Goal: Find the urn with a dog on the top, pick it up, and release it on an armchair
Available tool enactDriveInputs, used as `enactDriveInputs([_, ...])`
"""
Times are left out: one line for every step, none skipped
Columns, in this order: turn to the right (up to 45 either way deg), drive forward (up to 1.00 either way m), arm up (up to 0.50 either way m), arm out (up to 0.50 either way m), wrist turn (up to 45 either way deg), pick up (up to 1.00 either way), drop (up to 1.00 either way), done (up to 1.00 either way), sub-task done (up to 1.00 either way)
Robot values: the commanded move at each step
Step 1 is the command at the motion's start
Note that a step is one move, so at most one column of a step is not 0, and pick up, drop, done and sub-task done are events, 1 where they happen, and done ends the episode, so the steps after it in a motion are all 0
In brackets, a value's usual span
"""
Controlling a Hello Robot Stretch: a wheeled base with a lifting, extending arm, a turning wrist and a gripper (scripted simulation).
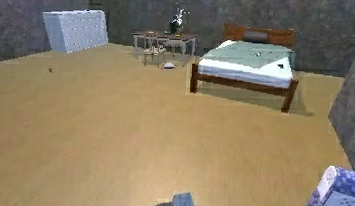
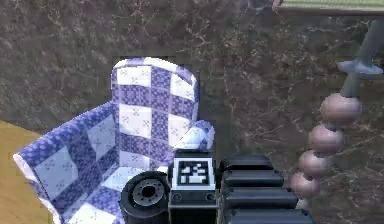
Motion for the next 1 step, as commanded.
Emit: enactDriveInputs([18.0,0.0,0.0,0.0,0.0,0.0,0.0,0.0,0.0])
